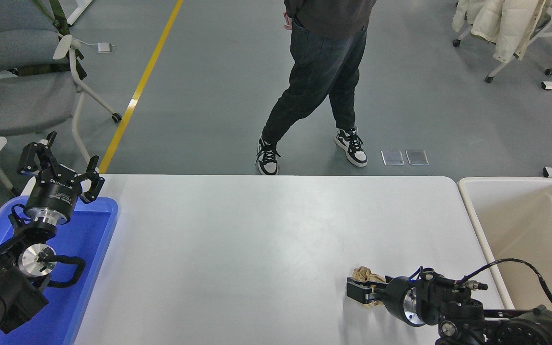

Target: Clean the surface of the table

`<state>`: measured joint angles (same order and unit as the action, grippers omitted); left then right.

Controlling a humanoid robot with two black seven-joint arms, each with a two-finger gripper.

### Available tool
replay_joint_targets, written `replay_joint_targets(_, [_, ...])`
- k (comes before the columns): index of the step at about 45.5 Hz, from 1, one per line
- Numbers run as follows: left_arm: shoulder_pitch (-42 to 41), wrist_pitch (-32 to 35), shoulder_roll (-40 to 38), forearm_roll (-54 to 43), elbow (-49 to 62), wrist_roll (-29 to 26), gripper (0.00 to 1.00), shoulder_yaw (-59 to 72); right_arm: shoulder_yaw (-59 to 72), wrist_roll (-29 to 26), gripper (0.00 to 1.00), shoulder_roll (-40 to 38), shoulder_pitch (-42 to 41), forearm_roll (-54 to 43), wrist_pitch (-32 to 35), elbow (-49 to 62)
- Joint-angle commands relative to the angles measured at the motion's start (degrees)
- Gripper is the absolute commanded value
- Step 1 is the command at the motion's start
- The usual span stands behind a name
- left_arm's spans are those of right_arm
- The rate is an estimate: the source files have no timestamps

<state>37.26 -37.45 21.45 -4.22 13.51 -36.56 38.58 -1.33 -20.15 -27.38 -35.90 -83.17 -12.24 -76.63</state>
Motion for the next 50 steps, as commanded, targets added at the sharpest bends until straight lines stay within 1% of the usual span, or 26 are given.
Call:
replay_joint_targets(1, [0.0,0.0,0.0,0.0,0.0,0.0,1.0,0.0,0.5,2.2,0.87,0.6,1.1,-0.2,-1.1,0.7])
replay_joint_targets(3, [0.0,0.0,0.0,0.0,0.0,0.0,1.0,0.0,0.5,3.4,0.85,0.6,1.1,-0.4,-1.1,0.8])
replay_joint_targets(7, [0.0,0.0,0.0,0.0,0.0,0.0,1.0,0.0,0.5,4.3,0.68,0.6,1.3,-0.9,-1.1,1.1])
replay_joint_targets(10, [0.0,0.0,0.0,0.0,0.0,0.0,1.0,0.0,0.5,4.4,0.47,0.6,1.5,-0.9,-1.1,1.2])
replay_joint_targets(13, [0.0,0.0,0.0,0.0,0.0,0.0,1.0,0.0,0.5,4.4,0.32,0.6,1.9,-0.8,-1.1,1.3])
replay_joint_targets(16, [0.0,0.0,0.0,0.0,0.0,0.0,1.0,0.0,0.4,4.4,0.05,0.5,2.2,-0.3,-1.2,1.5])
replay_joint_targets(17, [0.0,0.0,0.0,0.0,0.0,0.0,1.0,0.0,0.4,4.5,0.0,0.5,2.3,-0.2,-1.2,1.5])
replay_joint_targets(31, [0.0,0.0,0.0,0.0,0.0,0.0,1.0,0.0,-1.1,4.9,0.0,-0.4,2.2,0.8,-1.1,0.7])
replay_joint_targets(35, [0.0,0.0,0.0,0.0,0.0,0.0,1.0,0.0,-2.8,4.9,0.0,-1.4,1.6,3.8,-0.9,-0.6])
replay_joint_targets(38, [0.0,0.0,0.0,0.0,0.0,0.0,1.0,0.0,-3.5,4.8,0.0,-3.0,0.5,7.3,-0.5,-2.5])
replay_joint_targets(50, [0.0,0.0,0.0,0.0,0.0,0.0,1.0,0.0,-5.8,4.2,0.0,-10.7,-2.4,13.6,-0.3,-11.6])
